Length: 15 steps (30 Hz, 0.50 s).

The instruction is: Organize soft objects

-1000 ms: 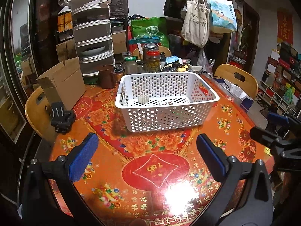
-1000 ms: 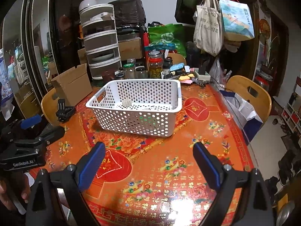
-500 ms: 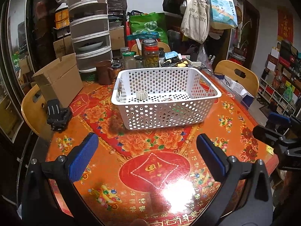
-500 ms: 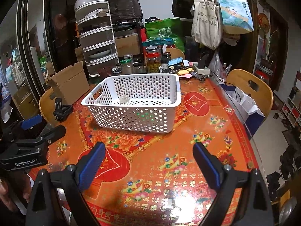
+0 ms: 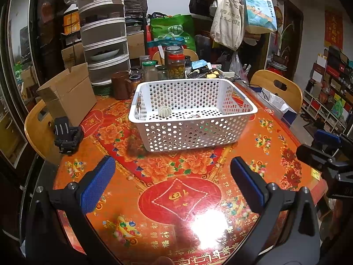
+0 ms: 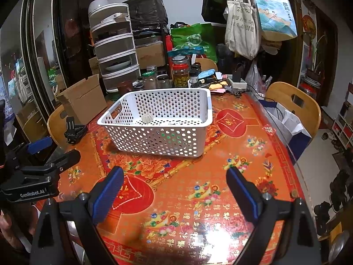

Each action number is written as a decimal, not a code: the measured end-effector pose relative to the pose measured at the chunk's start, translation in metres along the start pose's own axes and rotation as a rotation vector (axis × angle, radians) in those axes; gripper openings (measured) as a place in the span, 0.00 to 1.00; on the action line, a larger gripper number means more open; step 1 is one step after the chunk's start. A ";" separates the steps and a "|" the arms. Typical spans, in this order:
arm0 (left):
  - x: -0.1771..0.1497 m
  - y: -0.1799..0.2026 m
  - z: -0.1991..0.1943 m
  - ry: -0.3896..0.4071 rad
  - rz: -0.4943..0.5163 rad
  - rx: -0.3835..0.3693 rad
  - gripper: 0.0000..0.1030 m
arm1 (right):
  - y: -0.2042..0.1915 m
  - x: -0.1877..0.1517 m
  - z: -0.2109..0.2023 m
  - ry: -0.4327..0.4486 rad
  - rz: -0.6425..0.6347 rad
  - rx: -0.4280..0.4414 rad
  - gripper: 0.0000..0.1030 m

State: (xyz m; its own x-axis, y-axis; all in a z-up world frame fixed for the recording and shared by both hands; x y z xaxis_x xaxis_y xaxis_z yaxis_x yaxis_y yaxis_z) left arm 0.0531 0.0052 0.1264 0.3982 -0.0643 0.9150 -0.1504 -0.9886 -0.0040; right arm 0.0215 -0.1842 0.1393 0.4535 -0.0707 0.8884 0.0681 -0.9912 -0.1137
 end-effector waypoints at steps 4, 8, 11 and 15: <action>0.000 0.001 0.000 -0.001 0.002 -0.003 1.00 | 0.000 0.001 0.000 0.003 0.003 -0.003 0.91; 0.000 0.003 0.000 -0.002 0.003 -0.008 1.00 | 0.000 0.002 -0.001 0.009 0.003 -0.005 0.91; 0.000 0.002 0.000 -0.003 0.005 -0.006 1.00 | 0.001 0.002 -0.001 0.009 0.004 -0.004 0.91; -0.002 0.004 0.000 -0.007 0.007 -0.011 1.00 | 0.000 0.002 -0.001 0.007 0.002 -0.003 0.91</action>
State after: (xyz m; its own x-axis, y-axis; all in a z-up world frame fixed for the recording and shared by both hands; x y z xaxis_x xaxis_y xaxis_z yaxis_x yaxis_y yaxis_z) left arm 0.0519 0.0009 0.1241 0.4038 -0.0722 0.9120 -0.1633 -0.9866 -0.0058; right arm 0.0218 -0.1845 0.1413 0.4471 -0.0739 0.8914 0.0646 -0.9913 -0.1146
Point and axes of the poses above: each gripper's, at about its wrist camera, not at the fingertips, and z roughly the way its jaws point, y to its right, x to its top, the point moved 1 cm from there along z, roughly the way its jaws point, and after that the axes turned 15 degrees about y, right-handed, at the moved point
